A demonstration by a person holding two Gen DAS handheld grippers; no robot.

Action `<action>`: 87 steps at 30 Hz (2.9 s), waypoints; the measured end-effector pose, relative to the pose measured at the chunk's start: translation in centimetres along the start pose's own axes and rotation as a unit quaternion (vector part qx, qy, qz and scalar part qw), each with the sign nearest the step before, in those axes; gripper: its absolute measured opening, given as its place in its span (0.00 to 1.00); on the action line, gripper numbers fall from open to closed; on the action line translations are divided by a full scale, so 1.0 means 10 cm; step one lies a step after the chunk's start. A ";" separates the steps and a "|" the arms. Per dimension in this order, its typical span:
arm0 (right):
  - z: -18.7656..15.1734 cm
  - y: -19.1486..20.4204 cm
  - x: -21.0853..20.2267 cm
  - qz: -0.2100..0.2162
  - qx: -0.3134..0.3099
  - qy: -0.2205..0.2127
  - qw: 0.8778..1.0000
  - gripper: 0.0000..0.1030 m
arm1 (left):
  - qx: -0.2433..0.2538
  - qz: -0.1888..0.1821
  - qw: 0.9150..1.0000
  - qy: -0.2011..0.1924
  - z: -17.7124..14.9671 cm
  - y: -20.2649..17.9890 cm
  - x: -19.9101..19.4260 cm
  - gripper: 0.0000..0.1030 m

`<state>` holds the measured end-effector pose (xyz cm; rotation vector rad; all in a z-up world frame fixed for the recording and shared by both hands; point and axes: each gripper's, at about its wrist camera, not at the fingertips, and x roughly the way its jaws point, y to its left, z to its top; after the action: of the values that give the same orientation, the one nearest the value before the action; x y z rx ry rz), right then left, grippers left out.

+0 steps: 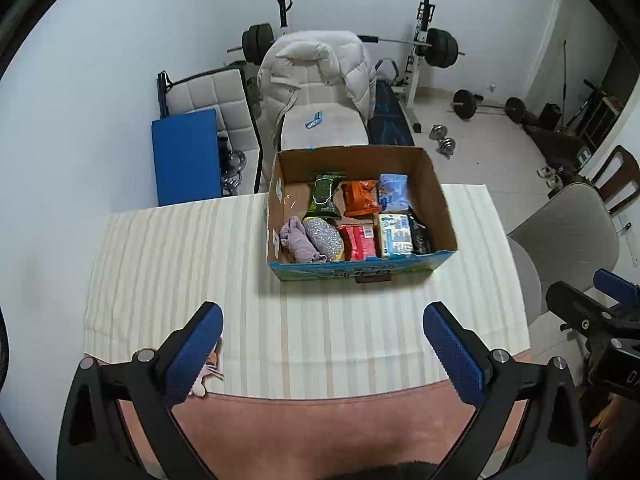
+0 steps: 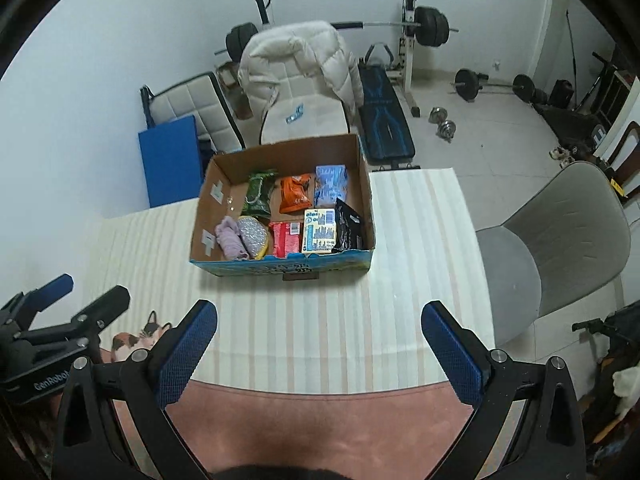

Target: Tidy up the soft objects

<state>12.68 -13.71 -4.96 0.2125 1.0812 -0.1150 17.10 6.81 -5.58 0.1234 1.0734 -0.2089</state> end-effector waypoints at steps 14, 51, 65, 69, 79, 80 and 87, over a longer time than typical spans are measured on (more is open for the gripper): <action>-0.53 0.16 -0.85 -0.012 -0.015 -0.028 0.999 1.00 | -0.024 -0.004 0.999 -0.032 -0.27 0.18 -0.66 1.00; -0.08 0.17 -0.68 -0.064 -0.015 -0.083 0.994 1.00 | -0.025 0.007 0.996 -0.081 -0.04 0.13 -0.56 1.00; -0.07 0.17 -0.70 -0.065 -0.013 -0.086 0.994 1.00 | -0.025 0.012 0.996 -0.087 -0.02 0.12 -0.60 1.00; -0.08 0.18 -0.72 -0.065 -0.014 -0.087 0.994 1.00 | -0.026 0.012 0.996 -0.088 -0.01 0.11 -0.62 1.00; -0.05 0.20 -0.82 -0.070 -0.020 -0.094 0.993 1.00 | -0.031 0.017 0.995 -0.096 -0.01 0.11 -0.63 1.00; -0.04 0.20 -0.82 -0.069 -0.020 -0.094 0.993 1.00 | -0.030 0.016 0.995 -0.096 0.00 0.10 -0.63 1.00; -0.03 0.21 -0.85 -0.069 -0.022 -0.098 0.992 1.00 | -0.030 0.015 0.995 -0.097 -0.01 0.10 -0.64 1.00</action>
<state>8.89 -11.73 2.66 0.0834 0.9009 -0.2316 14.35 8.49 -0.01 0.0639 0.8838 -0.1573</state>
